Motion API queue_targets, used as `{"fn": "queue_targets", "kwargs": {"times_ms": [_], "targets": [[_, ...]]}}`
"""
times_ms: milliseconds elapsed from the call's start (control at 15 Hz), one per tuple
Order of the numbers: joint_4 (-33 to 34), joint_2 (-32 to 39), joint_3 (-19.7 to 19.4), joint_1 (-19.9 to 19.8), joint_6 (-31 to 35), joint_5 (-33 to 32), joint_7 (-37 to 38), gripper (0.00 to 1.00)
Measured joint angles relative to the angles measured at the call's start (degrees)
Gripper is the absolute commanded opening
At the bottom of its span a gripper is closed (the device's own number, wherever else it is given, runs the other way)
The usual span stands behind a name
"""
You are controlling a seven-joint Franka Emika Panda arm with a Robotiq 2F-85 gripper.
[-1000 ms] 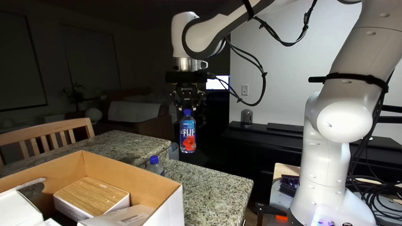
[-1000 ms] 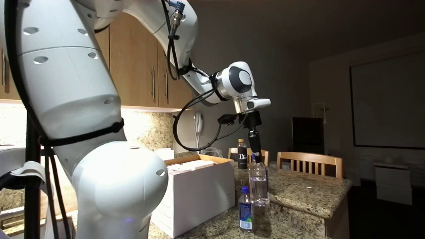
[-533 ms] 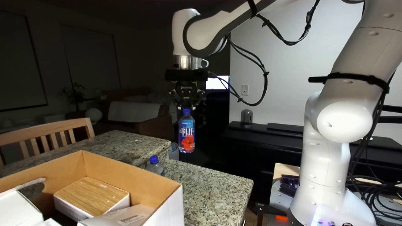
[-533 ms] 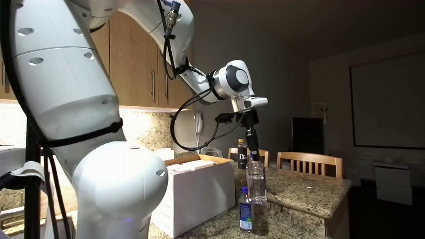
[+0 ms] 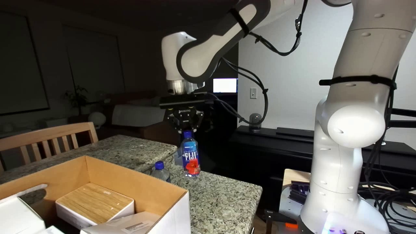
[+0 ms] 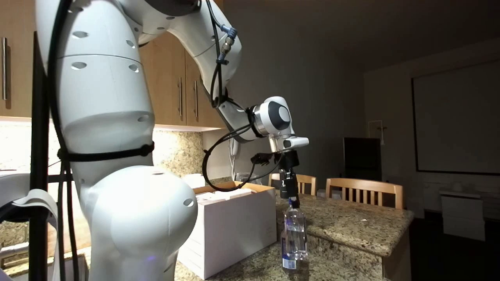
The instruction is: Put the bottles on the counter-top
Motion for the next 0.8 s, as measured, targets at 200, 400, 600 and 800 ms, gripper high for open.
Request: {"fn": "queue_targets", "kwargs": {"times_ms": [200,400,600,800], "targets": [[3.6,7.3,-1.1,-0.6,0.5,-3.2,5.6,0.16],[8.7,14.6,-4.1,-0.7,0.5,-3.4,7.0,0.16],[13.4,20.8,-6.8,-0.7,0.5,-1.1,7.0,0.16],[17.3,25.4,-9.0,-0.7,0.5,3.9,6.5,0.15]]}}
